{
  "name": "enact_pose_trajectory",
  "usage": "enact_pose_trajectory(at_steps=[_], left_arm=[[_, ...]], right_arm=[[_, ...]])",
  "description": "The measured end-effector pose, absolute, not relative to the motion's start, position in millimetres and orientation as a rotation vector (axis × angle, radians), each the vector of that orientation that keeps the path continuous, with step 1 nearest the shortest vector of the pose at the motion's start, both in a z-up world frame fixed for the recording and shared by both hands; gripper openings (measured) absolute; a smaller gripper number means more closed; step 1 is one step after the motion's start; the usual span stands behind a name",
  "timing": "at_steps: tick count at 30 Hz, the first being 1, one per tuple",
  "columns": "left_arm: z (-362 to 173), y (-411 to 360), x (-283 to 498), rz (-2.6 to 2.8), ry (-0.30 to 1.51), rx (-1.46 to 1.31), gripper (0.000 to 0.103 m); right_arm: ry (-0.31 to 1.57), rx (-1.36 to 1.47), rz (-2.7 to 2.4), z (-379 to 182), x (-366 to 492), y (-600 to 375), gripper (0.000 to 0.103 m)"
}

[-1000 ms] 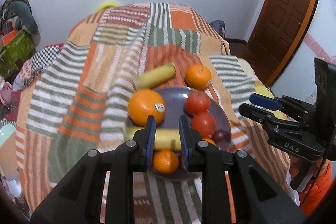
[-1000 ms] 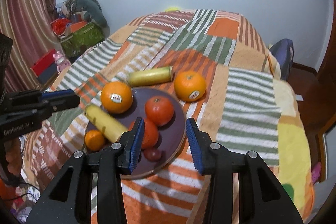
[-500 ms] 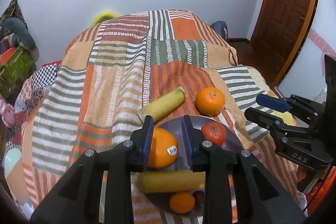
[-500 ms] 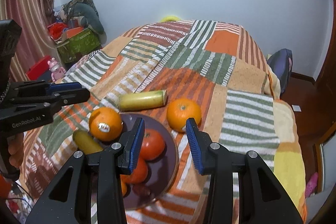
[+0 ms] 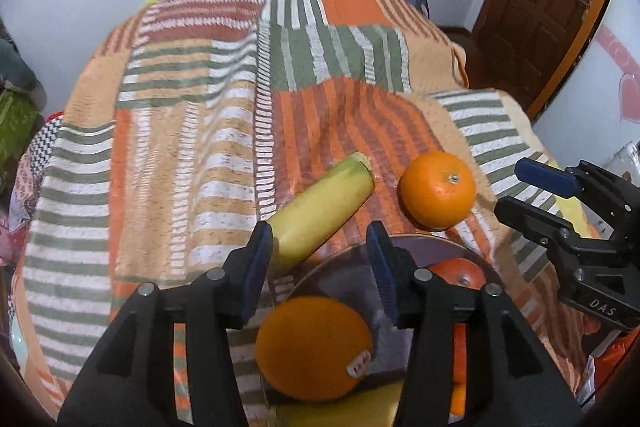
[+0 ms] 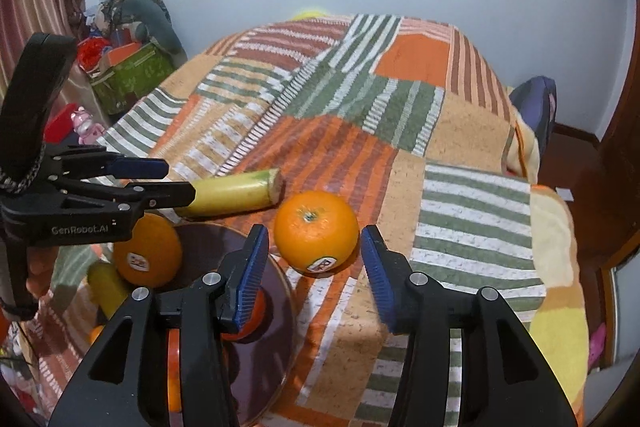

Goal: Organize fruits
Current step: 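Grasp the large orange with right tool while left tool grasps the green-yellow squash, then carry the orange over the plate with right tool while left tool carries the squash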

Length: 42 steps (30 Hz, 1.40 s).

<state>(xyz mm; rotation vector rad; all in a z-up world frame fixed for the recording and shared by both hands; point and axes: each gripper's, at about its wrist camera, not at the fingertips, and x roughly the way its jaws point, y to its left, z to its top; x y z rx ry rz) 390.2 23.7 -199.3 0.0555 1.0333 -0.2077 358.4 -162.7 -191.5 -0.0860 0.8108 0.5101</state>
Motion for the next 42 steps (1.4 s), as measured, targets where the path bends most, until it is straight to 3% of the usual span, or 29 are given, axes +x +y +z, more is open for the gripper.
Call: enact_pose_trajectory(at_steps=[18, 20, 26, 42], left_arm=[[-235, 2, 441, -0.263, 1.165, 0.221, 0.051], [-238, 1, 443, -0.272, 1.171, 0.232, 0.054], [-255, -15, 452, -0.267, 1.189, 0.345, 0.058], [-247, 4, 454, -0.292, 1.204, 0.219, 0.049]], right_arm=[[0.897, -0.078, 0.545, -222, 387, -147, 0.055], [0.905, -0.074, 0.550, -225, 391, -146, 0.060], [0.929, -0.043, 0.558, -233, 399, -147, 0.062], [0.892, -0.116, 0.546, -233, 394, -140, 0.060]])
